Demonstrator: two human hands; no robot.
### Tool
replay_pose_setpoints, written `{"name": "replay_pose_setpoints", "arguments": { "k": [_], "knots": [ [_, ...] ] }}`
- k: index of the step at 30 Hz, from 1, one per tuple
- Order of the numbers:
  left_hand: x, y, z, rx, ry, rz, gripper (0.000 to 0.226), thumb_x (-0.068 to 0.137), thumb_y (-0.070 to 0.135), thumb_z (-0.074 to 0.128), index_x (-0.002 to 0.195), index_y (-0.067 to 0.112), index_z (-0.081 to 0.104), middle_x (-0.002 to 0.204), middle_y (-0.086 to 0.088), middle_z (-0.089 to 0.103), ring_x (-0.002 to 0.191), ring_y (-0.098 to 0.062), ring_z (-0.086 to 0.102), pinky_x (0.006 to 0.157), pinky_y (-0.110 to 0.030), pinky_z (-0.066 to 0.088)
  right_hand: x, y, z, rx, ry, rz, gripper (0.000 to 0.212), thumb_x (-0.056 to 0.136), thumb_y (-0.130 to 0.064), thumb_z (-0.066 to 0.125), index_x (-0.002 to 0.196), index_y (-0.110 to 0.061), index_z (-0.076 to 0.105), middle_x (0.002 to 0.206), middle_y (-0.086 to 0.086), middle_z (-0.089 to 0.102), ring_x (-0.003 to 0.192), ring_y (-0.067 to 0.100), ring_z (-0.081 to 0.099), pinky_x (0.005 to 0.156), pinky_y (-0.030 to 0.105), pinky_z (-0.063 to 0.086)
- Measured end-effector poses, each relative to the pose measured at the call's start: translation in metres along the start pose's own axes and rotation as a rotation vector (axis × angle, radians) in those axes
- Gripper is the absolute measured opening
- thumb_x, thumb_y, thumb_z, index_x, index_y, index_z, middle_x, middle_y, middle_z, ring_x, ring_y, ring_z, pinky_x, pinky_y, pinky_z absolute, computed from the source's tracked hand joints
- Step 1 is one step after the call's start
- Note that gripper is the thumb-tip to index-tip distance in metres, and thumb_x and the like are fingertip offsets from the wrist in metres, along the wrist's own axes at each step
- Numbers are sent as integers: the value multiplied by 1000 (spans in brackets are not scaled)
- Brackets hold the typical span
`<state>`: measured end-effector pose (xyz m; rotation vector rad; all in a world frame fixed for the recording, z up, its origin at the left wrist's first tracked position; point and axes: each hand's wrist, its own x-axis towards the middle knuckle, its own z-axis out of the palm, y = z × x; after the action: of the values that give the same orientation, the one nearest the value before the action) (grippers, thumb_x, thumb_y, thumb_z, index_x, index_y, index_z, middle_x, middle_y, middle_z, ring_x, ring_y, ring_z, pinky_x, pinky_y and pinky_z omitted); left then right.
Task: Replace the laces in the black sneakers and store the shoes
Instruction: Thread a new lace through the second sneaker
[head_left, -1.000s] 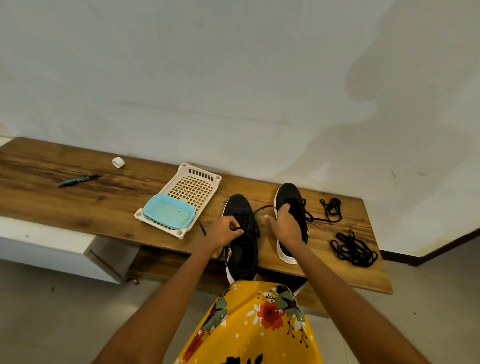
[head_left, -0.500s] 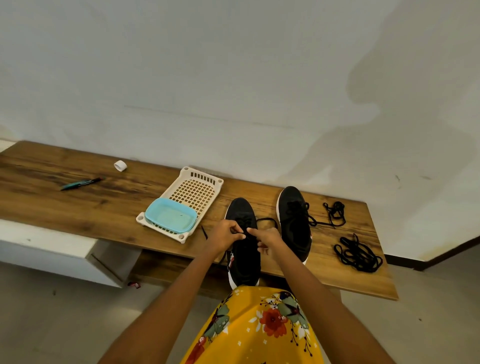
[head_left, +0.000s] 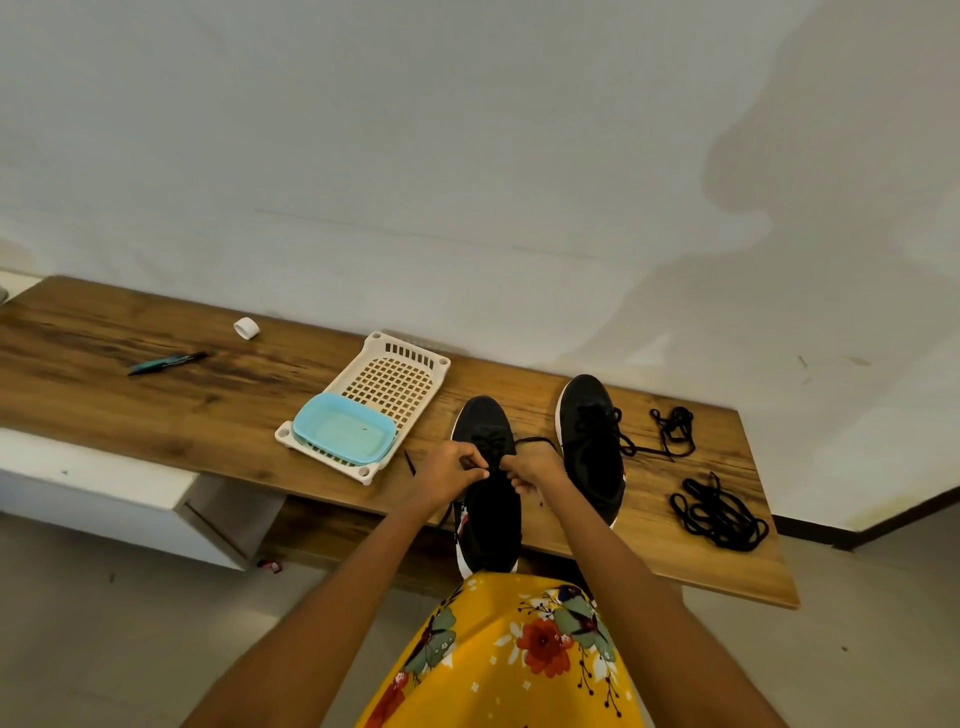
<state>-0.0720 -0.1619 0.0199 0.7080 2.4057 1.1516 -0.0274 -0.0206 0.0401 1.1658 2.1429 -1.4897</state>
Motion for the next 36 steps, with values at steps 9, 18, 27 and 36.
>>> {"name": "replay_pose_setpoints", "arguments": {
  "k": [9,18,27,36],
  "knots": [
    [13,-3,-24,165,-192,-175,35,96,35,48,65,18,48,65,1,48,59,-10,45,57,-23,36,-10,8,12,-3,-104,-462,12,97,-16,50,85,-14,51,71,-5,62,54,5,49,43,13,39],
    [19,30,-25,-194,-111,-37,39,101,30,36,79,8,60,79,6,62,83,-12,59,79,-27,44,-6,10,10,-244,-123,-604,12,92,-21,58,88,-11,62,66,-6,59,55,5,50,55,20,40],
    [40,20,-71,387,-223,-49,26,101,23,37,114,8,53,105,-9,61,96,-23,56,79,-28,39,-8,14,9,55,-77,-453,24,93,-13,47,71,-14,57,62,-2,57,53,7,50,47,14,38],
    [34,13,-49,328,-582,-65,52,85,15,64,131,12,42,113,-7,54,102,-22,53,88,-29,46,-5,12,2,143,-93,-469,31,98,-19,46,80,-3,66,59,1,59,53,10,56,48,16,43]
  ]
}}
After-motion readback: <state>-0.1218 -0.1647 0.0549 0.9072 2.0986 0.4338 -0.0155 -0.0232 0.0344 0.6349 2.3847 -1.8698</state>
